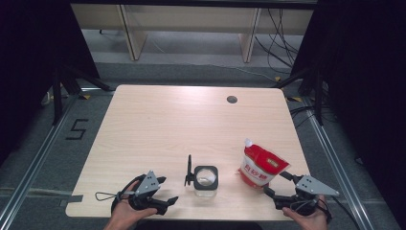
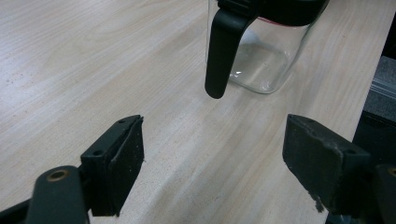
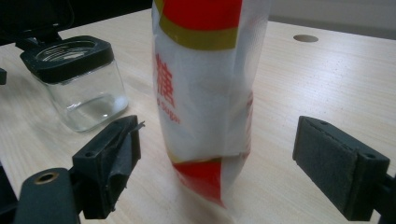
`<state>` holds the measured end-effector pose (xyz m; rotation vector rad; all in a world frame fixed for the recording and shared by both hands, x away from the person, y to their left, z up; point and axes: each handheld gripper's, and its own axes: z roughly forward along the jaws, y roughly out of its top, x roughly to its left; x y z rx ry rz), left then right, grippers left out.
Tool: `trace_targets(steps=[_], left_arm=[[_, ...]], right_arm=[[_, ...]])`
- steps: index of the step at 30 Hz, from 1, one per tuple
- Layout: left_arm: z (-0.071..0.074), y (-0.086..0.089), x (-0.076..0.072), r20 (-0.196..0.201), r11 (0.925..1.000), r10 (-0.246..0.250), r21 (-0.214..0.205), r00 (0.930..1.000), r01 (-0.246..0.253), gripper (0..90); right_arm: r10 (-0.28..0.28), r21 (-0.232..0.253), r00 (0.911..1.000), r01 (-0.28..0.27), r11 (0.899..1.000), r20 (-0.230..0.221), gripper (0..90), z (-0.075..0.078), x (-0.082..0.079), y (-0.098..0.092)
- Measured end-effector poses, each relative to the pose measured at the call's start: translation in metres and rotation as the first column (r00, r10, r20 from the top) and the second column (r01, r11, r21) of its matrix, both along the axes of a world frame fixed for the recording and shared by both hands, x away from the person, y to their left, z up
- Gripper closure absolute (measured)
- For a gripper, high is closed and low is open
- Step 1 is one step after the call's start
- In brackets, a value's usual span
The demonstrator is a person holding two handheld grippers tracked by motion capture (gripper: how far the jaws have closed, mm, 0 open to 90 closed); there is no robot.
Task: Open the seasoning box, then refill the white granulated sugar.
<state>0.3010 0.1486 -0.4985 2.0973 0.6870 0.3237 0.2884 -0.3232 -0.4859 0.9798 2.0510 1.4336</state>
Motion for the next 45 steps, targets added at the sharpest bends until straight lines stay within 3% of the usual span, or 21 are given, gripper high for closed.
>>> trace_targets(steps=[4,5,7,12,13,16,21,23,25,27,28,29,30,32,34,36,39,41,42,44,45], left_arm=[[0.0,0.0,0.0,-0.019,1.0,0.004,0.001,0.9998,-0.004,20.4],[0.0,0.001,0.001,0.004,0.9998,-0.004,0.021,1.0,0.004,20.4],[-0.001,-0.001,0.0,-0.026,1.0,0.007,-0.006,0.9997,-0.007,20.4],[-0.001,-0.002,-0.001,-0.022,0.9997,0.016,-0.02,0.9996,-0.016,20.4],[0.0,0.001,0.001,0.0,0.9997,-0.005,0.025,1.0,0.005,20.4],[-0.001,-0.001,-0.001,-0.028,0.9998,0.006,-0.016,0.9996,-0.006,20.4],[-0.003,-0.003,-0.001,-0.023,0.9996,0.01,-0.024,0.9997,-0.011,20.4],[-0.001,0.0,0.001,0.007,0.9997,-0.012,0.021,0.9999,0.012,20.4],[0.0,0.0,0.001,0.0,0.9989,-0.021,0.042,0.9998,0.021,20.4],[0.0,0.0,0.001,-0.001,0.9989,-0.02,0.041,0.9998,0.02,20.4],[-0.002,-0.002,-0.001,-0.024,0.9999,-0.001,0.016,0.9997,0.001,20.4],[-0.001,-0.001,0.0,-0.02,0.9995,-0.006,0.03,0.9998,0.006,20.4],[-0.002,-0.001,0.0,-0.021,0.9997,-0.004,0.023,0.9998,0.004,20.4],[0.0,0.0,0.001,0.005,0.9987,-0.021,0.046,0.9998,0.021,20.4],[-0.001,0.0,0.0,-0.013,0.9993,-0.006,0.036,0.9999,0.007,20.4],[0.0,0.001,0.001,0.003,0.9987,-0.02,0.048,0.9998,0.02,20.4],[-0.002,-0.002,-0.001,-0.024,0.9999,0.0,0.014,0.9997,0.0,20.4],[-0.001,-0.001,0.0,-0.02,0.9996,-0.006,0.028,0.9998,0.006,20.5],[-0.001,-0.001,0.0,-0.019,0.9996,-0.006,0.028,0.9998,0.006,20.5],[-0.001,-0.001,0.0,-0.02,0.9996,-0.005,0.027,0.9998,0.005,20.5],[-0.002,-0.002,0.0,-0.007,0.9999,-0.01,0.008,0.9999,0.01,20.5]], right_arm=[[0.004,0.001,1.0,-0.004,1.0,-0.004,16.7,0.0,0.003,0.003],[0.001,-0.003,1.0,-0.001,1.0,0.001,16.7,0.0,0.004,0.004],[0.006,0.001,1.0,-0.006,1.0,0.001,16.7,-0.001,0.006,0.003],[-0.004,0.021,1.0,0.004,1.0,-0.008,16.9,-0.001,0.006,0.006],[-0.003,0.026,0.9997,0.004,1.0,-0.025,17.0,-0.001,0.006,0.007],[0.008,-0.006,0.9999,-0.008,1.0,0.009,17.4,-0.003,0.01,0.009],[0.009,-0.009,1.0,-0.009,1.0,-0.001,17.3,-0.005,0.013,0.01],[0.023,-0.018,0.9993,-0.022,1.0,0.028,17.2,-0.006,0.017,0.01],[0.025,-0.009,0.9997,-0.025,1.0,-0.004,17.1,-0.005,0.016,0.012],[0.033,-0.028,0.9989,-0.032,0.999,0.032,17.3,-0.006,0.019,0.013],[0.044,-0.01,0.999,-0.044,0.999,0.002,17.3,-0.007,0.019,0.015],[0.049,-0.026,0.9984,-0.049,0.998,0.029,17.4,-0.007,0.021,0.015],[0.034,-0.004,0.9994,-0.034,0.999,-0.002,17.6,-0.007,0.019,0.016],[0.046,0.008,0.9989,-0.046,0.999,0.003,17.6,-0.009,0.022,0.016],[0.057,-0.003,0.9983,-0.057,0.998,0.006,17.5,-0.01,0.024,0.016],[0.069,-0.011,0.9972,-0.069,0.998,0.028,17.5,-0.011,0.026,0.017],[0.072,-0.013,0.9973,-0.072,0.997,0.015,17.8,-0.013,0.027,0.02],[0.083,-0.035,0.9956,-0.081,0.996,0.044,17.9,-0.015,0.03,0.019],[0.072,-0.018,0.9974,-0.072,0.997,0.006,17.6,-0.016,0.029,0.022],[0.079,-0.035,0.9967,-0.079,0.996,0.016,17.6,-0.017,0.031,0.022],[0.075,-0.036,0.9971,-0.075,0.997,-0.01,17.7,-0.017,0.03,0.024]])
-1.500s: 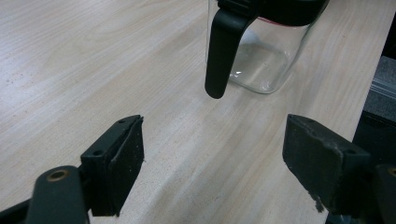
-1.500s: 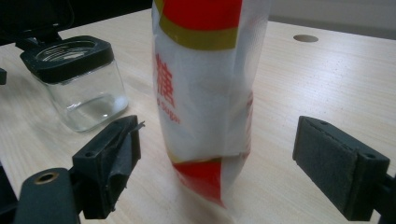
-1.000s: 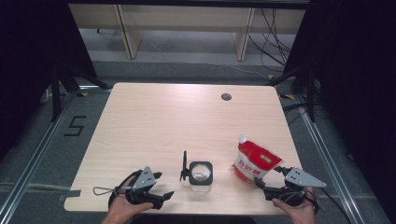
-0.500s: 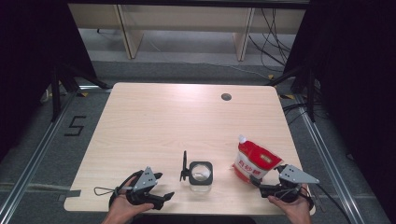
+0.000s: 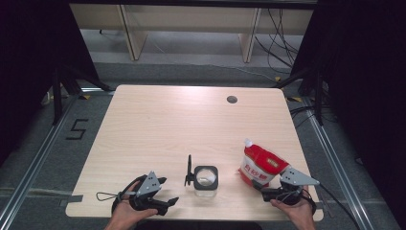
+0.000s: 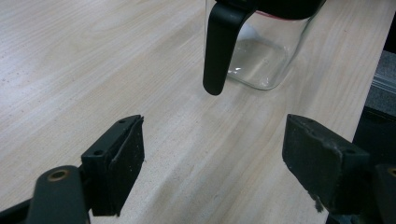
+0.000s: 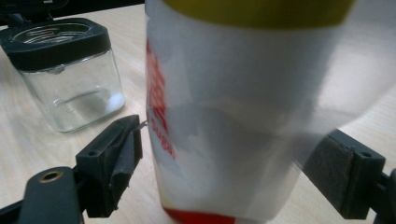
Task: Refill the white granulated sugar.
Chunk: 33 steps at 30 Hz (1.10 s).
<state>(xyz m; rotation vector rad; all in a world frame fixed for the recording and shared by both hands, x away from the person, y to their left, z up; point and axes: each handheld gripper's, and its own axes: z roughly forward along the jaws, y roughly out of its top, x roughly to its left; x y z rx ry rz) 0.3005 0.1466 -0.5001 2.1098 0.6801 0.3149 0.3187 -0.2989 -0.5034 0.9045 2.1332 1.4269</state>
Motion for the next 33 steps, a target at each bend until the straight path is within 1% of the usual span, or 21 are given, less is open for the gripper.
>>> trace_targets(steps=[3,5,6,7,11,12,13,15,18,20,21,22,23,25,26,27,28,30,31,32,33], left_arm=[[0.0,0.0,0.0,0.001,1.0,-0.002,0.0,1.0,0.002,20.5],[0.0,0.0,0.0,0.007,1.0,0.001,0.007,1.0,-0.001,20.5],[-0.001,0.0,-0.001,-0.008,0.9999,0.012,0.006,0.9999,-0.012,20.5],[-0.001,0.0,-0.001,-0.011,0.9999,0.016,0.003,0.9998,-0.015,20.5],[-0.001,-0.001,-0.001,-0.005,0.9998,0.017,-0.012,0.9998,-0.017,20.5],[-0.002,-0.001,-0.001,-0.002,0.9998,0.017,-0.012,0.9999,-0.017,20.5],[-0.002,-0.001,-0.001,-0.002,0.9998,0.017,-0.012,0.9999,-0.017,20.5],[-0.002,-0.001,-0.001,-0.005,0.9998,0.017,-0.012,0.9998,-0.017,20.5],[-0.001,-0.001,0.0,0.009,1.0,0.003,-0.002,1.0,-0.003,20.6],[-0.001,-0.001,0.0,0.011,1.0,0.0,-0.001,0.9999,0.0,20.6],[-0.001,-0.001,0.0,0.012,1.0,-0.002,0.0,0.9999,0.002,20.6],[-0.002,-0.001,0.0,0.015,1.0,-0.001,-0.002,0.9999,0.001,20.6],[-0.001,-0.001,0.0,0.011,1.0,-0.001,-0.001,0.9999,0.001,20.6],[-0.001,-0.001,0.0,0.011,1.0,-0.001,-0.001,0.9999,0.001,20.6],[-0.001,-0.001,0.0,0.011,1.0,0.0,-0.001,0.9999,0.0,20.6],[-0.001,-0.001,0.0,0.011,1.0,-0.001,-0.001,0.9999,0.001,20.6],[-0.001,-0.001,0.0,0.014,1.0,-0.002,-0.002,0.9999,0.002,20.6],[-0.001,-0.001,0.0,0.012,1.0,-0.003,-0.001,0.9999,0.003,20.6],[-0.001,-0.001,0.0,0.01,1.0,-0.002,0.0,1.0,0.002,20.6],[-0.001,-0.001,0.0,0.008,1.0,-0.006,0.0,0.9999,0.006,20.6],[-0.001,0.0,0.001,0.008,0.9998,-0.017,0.015,0.9998,0.016,20.7]], right_arm=[[0.021,-0.015,0.9968,-0.02,1.0,0.077,18.7,0.0,0.005,0.0],[0.018,-0.002,0.9974,-0.018,1.0,0.069,18.7,-0.001,0.005,0.0],[0.015,-0.001,0.997,-0.015,1.0,0.076,18.9,-0.001,0.005,0.0],[0.018,0.002,0.9982,-0.019,1.0,0.057,19.1,-0.001,0.004,0.001],[0.012,0.016,0.9972,-0.013,1.0,0.074,19.7,-0.001,0.005,0.001],[0.009,0.025,0.9977,-0.01,1.0,0.067,19.9,-0.002,0.005,0.001],[0.015,0.033,0.9996,-0.016,0.999,0.025,20.3,-0.002,0.003,0.002],[0.035,0.032,0.997,-0.037,0.999,0.07,21.6,-0.004,0.007,0.002],[0.028,0.057,0.9996,-0.027,0.998,-0.003,21.5,-0.006,0.004,0.005],[0.028,0.059,0.9996,-0.028,0.998,0.001,21.5,-0.007,0.005,0.005],[0.042,0.06,0.9984,-0.044,0.997,0.038,22.1,-0.008,0.009,0.005],[0.037,0.069,0.9991,-0.039,0.997,0.019,22.4,-0.008,0.008,0.006],[0.033,0.058,0.9992,-0.035,0.998,0.022,23.0,-0.009,0.009,0.006],[0.03,0.075,0.9993,-0.032,0.997,0.024,23.1,-0.009,0.009,0.008],[0.052,0.052,0.9974,-0.055,0.997,0.05,23.1,-0.01,0.013,0.007],[0.044,0.052,0.9971,-0.047,0.998,0.062,23.1,-0.012,0.014,0.009],[0.048,0.048,0.9984,-0.049,0.998,0.029,23.2,-0.011,0.013,0.008],[0.039,0.049,0.999,-0.04,0.998,0.024,23.8,-0.01,0.013,0.009],[0.026,0.059,0.9992,-0.028,0.998,0.03,23.9,-0.011,0.014,0.01],[0.061,0.042,0.9965,-0.064,0.997,0.057,24.0,-0.01,0.016,0.009],[0.062,0.042,0.9961,-0.065,0.997,0.062,24.4,-0.01,0.017,0.009]])
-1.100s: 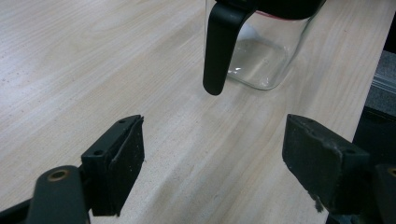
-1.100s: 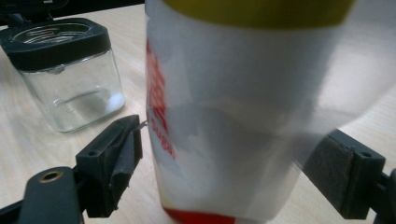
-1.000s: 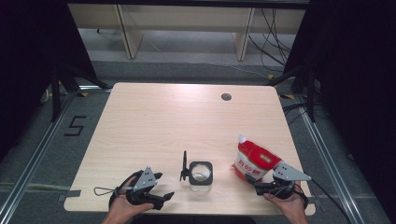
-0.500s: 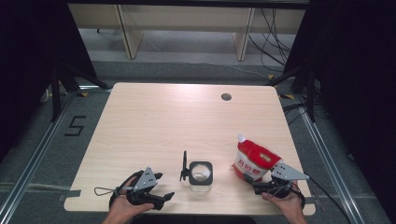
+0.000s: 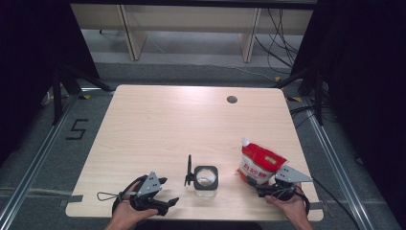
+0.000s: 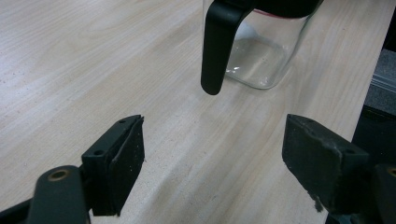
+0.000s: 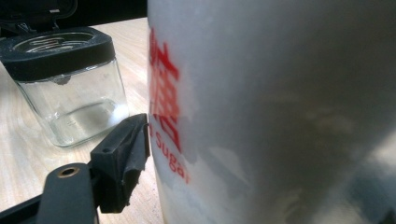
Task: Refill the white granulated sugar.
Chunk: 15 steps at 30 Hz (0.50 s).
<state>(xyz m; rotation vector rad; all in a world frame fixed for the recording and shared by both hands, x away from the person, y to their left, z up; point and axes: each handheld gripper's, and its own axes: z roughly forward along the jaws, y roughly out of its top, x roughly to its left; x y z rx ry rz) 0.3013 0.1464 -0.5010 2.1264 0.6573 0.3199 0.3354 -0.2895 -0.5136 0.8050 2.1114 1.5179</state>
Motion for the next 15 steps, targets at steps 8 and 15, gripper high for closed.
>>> trace_targets(steps=[8,15], left_arm=[[0.0006,0.0,-0.0004,-0.008,1.0,0.002,0.007,1.0,-0.002,20.7],[0.0007,0.0003,0.0001,-0.007,0.9999,-0.003,0.011,1.0,0.003,20.7]], right_arm=[[-0.009,-0.007,0.9999,0.009,1.0,-0.007,25.8,-0.0004,0.0035,0.0033],[-0.003,-0.011,1.0,0.003,1.0,0.008,29.0,-0.0006,0.0063,0.0039]])
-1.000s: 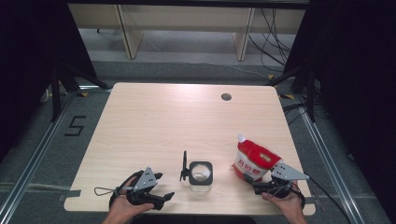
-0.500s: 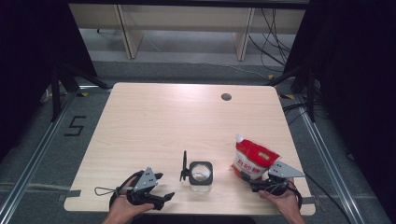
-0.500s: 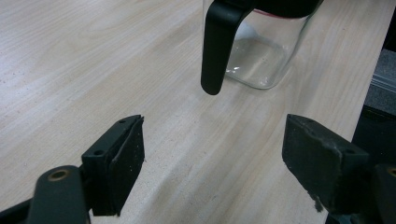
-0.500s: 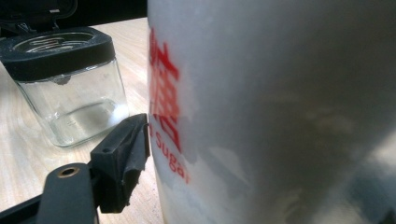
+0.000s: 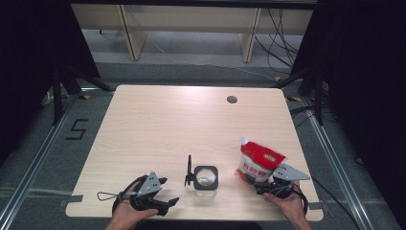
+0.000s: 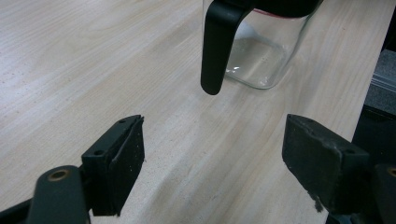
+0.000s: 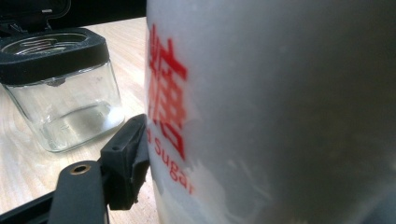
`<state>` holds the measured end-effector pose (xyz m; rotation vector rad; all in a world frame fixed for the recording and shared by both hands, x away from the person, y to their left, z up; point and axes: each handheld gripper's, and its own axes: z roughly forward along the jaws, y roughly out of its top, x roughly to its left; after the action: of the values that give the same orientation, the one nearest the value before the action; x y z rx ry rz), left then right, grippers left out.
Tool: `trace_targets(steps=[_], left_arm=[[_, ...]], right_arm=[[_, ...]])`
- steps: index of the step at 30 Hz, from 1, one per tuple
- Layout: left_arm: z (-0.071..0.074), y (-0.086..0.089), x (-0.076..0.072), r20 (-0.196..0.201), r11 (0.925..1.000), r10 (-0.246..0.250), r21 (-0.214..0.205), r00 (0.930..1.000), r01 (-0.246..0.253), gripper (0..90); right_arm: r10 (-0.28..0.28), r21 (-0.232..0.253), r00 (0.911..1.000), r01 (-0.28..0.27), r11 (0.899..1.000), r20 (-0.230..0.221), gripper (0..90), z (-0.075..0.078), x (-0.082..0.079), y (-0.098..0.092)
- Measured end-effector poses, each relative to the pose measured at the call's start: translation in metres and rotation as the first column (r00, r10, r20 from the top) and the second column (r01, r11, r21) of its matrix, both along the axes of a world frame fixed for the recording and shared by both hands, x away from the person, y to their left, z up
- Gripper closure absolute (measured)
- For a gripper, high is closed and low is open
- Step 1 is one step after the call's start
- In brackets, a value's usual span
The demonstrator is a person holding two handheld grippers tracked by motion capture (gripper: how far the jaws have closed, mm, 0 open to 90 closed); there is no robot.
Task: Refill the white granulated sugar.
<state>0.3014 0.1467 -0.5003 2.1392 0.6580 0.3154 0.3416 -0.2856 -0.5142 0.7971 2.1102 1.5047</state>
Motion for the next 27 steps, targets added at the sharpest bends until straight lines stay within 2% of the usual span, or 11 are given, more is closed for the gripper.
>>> trace_targets(steps=[3,4,11,15,16,17,21,22,23,24,27], left_arm=[[0.0,0.0,0.0,-0.001,1.0,0.004,-0.003,1.0,-0.004,20.6],[0.0,-0.001,-0.001,-0.01,0.9999,0.013,-0.009,0.9999,-0.013,20.7],[0.0,0.0,0.0,0.002,1.0,0.002,-0.002,1.0,-0.002,20.7],[0.0,0.0,0.0,0.012,1.0,0.006,-0.007,0.9999,-0.006,20.6],[0.0,0.0,0.0,0.012,1.0,0.006,-0.008,0.9999,-0.006,20.7],[0.0,0.0,0.0,0.013,0.9999,0.007,-0.009,0.9999,-0.007,20.7],[-0.002,-0.002,-0.003,-0.009,0.9983,0.035,-0.047,0.9994,-0.035,20.7],[-0.001,-0.001,-0.001,0.005,0.9989,0.021,-0.042,0.9998,-0.021,20.8],[-0.001,-0.001,-0.002,-0.025,0.9988,0.028,-0.041,0.9993,-0.029,20.8],[0.0,0.001,-0.001,-0.012,0.9997,0.022,-0.008,0.9997,-0.023,20.8],[0.001,0.001,0.0,0.009,0.9998,0.015,-0.01,0.9999,-0.015,20.8]], right_arm=[[-0.021,0.033,0.9997,0.022,0.999,-0.015,28.9,-0.001,-0.001,0.003],[-0.012,0.008,0.9999,0.012,1.0,0.007,28.9,0.0,0.001,0.0],[-0.001,0.01,1.0,0.001,1.0,-0.002,30.2,0.0,0.002,0.001],[-0.018,0.014,0.9993,0.019,1.0,-0.034,31.3,0.001,-0.001,0.004],[0.002,0.005,1.0,-0.002,1.0,-0.008,31.8,0.001,0.001,0.003],[0.001,0.008,0.999,0.0,1.0,-0.046,32.5,0.003,-0.002,0.005],[-0.034,-0.011,0.9989,0.034,0.999,-0.034,33.1,0.004,-0.005,0.006],[-0.035,-0.023,0.999,0.034,0.999,-0.028,33.4,0.006,-0.006,0.006],[-0.032,-0.04,0.999,0.03,0.999,-0.031,33.5,0.007,-0.006,0.006],[-0.026,-0.011,0.9988,0.026,1.0,-0.042,33.6,0.007,-0.008,0.008],[-0.018,-0.052,0.9998,0.018,0.998,0.003,33.8,0.007,-0.007,0.006]])
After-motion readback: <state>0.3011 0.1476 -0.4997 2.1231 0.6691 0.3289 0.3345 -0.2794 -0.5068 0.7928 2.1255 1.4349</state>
